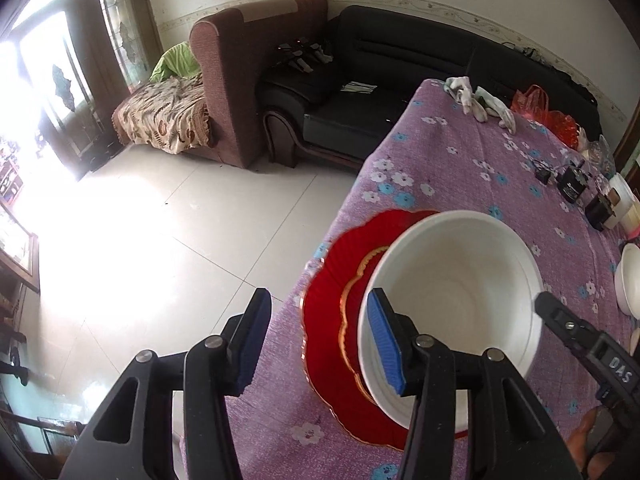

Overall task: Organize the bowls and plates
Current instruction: 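Lower the white bowls into the stack and open both grippers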

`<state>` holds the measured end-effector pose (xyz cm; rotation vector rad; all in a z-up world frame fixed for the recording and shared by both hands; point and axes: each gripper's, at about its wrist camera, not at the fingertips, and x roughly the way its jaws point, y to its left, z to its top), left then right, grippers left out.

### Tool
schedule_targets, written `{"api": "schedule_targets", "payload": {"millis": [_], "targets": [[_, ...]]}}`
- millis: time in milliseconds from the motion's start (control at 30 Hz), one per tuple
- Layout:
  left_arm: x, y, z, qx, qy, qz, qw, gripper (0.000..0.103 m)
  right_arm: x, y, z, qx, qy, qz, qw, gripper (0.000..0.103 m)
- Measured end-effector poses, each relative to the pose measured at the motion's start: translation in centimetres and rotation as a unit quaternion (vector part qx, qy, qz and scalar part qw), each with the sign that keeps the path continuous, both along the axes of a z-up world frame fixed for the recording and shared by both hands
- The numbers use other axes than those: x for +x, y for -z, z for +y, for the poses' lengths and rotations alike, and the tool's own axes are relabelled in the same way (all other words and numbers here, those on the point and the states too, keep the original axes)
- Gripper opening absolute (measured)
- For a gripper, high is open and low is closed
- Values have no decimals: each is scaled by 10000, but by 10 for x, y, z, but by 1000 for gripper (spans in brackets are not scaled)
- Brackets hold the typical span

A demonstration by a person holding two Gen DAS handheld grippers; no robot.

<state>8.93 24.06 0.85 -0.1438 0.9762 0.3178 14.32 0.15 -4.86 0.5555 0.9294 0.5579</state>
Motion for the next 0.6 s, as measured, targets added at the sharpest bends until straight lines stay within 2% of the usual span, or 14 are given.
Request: {"api": "schedule_targets", "payload": {"millis": [167, 300, 433, 600], "targets": [[12, -3, 4, 125, -66, -5, 9999, 49, 8, -8, -14, 100, 212, -108, 9997, 19], [23, -7, 8, 188, -148, -14, 9997, 49, 19, -21, -5, 101, 89, -248, 9996, 19], [31, -7, 9, 246, -195, 23, 9995, 49, 26, -27, 11, -126, -30, -370, 9992, 19], [44, 3, 12, 286, -219, 187, 9992, 49, 40, -17, 26, -422, 11, -260, 9988, 19]]}}
